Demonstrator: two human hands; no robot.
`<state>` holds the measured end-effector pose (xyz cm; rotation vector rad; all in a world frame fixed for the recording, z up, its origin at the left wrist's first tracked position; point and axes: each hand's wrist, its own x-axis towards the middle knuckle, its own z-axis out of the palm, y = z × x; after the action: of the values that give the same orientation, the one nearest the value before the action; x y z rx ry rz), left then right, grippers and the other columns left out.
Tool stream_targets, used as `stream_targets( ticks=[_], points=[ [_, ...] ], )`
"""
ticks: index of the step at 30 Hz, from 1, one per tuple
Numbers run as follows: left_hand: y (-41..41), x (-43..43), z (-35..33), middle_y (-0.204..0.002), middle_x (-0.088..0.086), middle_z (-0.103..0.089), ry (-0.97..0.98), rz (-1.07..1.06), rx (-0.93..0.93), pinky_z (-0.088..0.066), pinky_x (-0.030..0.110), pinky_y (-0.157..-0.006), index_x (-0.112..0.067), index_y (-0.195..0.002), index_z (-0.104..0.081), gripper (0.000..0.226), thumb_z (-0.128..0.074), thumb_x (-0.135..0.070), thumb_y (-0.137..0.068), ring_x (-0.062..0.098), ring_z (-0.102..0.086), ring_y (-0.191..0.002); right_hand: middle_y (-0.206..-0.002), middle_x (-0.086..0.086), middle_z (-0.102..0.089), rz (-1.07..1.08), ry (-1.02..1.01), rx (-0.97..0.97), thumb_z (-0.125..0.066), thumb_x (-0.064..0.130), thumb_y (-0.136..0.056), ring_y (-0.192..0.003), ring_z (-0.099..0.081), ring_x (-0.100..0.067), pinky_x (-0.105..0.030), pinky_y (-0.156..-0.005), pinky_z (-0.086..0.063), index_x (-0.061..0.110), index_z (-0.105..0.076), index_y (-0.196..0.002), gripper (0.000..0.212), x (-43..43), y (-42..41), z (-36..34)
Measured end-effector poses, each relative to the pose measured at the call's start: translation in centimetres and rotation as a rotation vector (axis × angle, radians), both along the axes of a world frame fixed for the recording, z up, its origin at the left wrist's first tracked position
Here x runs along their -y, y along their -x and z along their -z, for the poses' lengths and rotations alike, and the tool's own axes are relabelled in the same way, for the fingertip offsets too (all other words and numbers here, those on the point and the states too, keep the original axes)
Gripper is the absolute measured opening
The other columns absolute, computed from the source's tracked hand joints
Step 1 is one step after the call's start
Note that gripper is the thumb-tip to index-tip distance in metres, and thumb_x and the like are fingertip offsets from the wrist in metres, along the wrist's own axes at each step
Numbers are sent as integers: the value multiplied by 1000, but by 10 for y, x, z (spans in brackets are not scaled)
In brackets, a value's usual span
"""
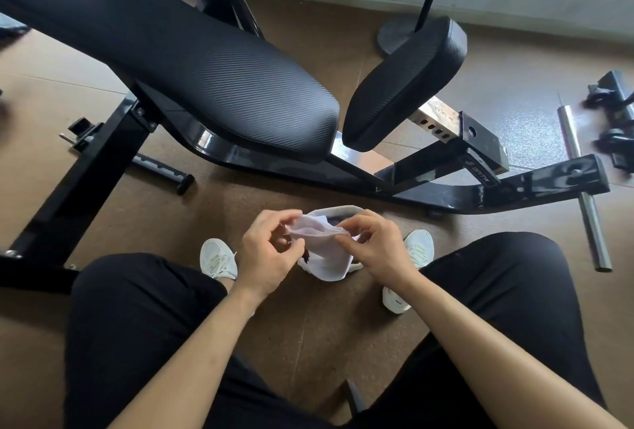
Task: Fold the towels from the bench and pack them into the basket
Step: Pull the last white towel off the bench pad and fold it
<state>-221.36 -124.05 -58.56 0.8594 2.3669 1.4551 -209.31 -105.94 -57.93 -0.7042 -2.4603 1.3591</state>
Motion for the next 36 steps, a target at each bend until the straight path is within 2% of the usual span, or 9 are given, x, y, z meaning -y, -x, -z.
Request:
stream_targets(
  ticks=[2, 5, 8, 11, 15, 19, 25, 30, 36],
  points=[
    [11, 3, 3, -134, -5, -53, 153, 46, -145, -51, 22, -92, -30, -139, -57, 72, -85, -33, -73, 10, -50, -120, -93, 16, -64, -21, -1, 1, -79, 20, -87, -84, -58, 5, -12, -66, -48, 18, -78, -99, 12, -4, 1, -3],
    [14, 5, 11, -151, -7, -42, 419, 167, -196, -41, 33, -107, -31, -152, -42, 96, -89, -42, -69, 16, -34, -136, -91, 19, -62, -45, -8, -4, -79, 19, -87, -84, -57, 5, -10, -65, -46, 21, -76, -97, 10, -8, 0, -6],
    [12, 9, 20, -132, -10, -63, 410, 215, -245, -50, 48, -100, -31, -130, -63, 58, -79, -39, -75, 17, -49, -125, -93, 23, -60, -65, -15, 11, -78, 20, -88, -87, -57, 8, -8, -68, -47, 22, -75, -96, 9, -12, -2, -8],
    [15, 13, 20, -104, -20, -70, 345, 145, -259, -52, 47, -88, -31, -99, -75, 18, -80, -28, -82, 12, -58, -108, -96, 23, -61, -53, -27, 42, -78, 21, -88, -90, -60, 2, -11, -69, -50, 30, -72, -94, 12, -17, -2, -9],
    [14, 13, 11, -102, -28, -65, 232, 108, 8, -53, 34, -90, -34, -101, -75, 18, -81, -28, -86, 0, -60, -105, -95, 18, -62, 2, -63, 109, -78, 20, -88, -92, -59, -5, -19, -74, -50, 33, -69, -93, 16, -29, -4, -6],
    [10, 9, 3, -105, -17, -70, 104, 88, 230, -59, 34, -83, -32, -102, -72, 15, -76, -35, -88, 9, -64, -105, -93, 18, -58, -51, -149, 211, -76, 22, -90, -94, -55, -7, -25, -78, -49, 33, -67, -92, 14, -33, -4, -4],
    [9, 6, -3, -101, -23, -68, 53, 130, 259, -59, 33, -76, -34, -104, -68, 28, -67, -53, -83, 3, -63, -99, -98, 26, -60, -221, -141, 191, -77, 20, -83, -95, -54, 4, -10, -77, -39, 32, -63, -96, 23, -19, -3, -19],
    [7, 7, -7, -103, -18, -71, -35, 147, 332, -59, 29, -78, -34, -105, -68, 20, -67, -43, -86, 9, -67, -102, -99, 13, -58, -375, -140, 61, -75, 13, -84, -91, -57, -7, -19, -77, -48, 30, -51, -102, 34, 8, 1, -34],
    [13, 9, -8, -103, -8, -76, -94, 138, 406, -59, 28, -81, -23, -107, -75, 25, -71, -35, -86, 16, -70, -104, -122, 6, -65, -546, -252, 58, -63, 7, -95, -108, -60, -13, -30, -90, -52, 28, -69, -121, 34, 9, 5, -41]
  ],
)
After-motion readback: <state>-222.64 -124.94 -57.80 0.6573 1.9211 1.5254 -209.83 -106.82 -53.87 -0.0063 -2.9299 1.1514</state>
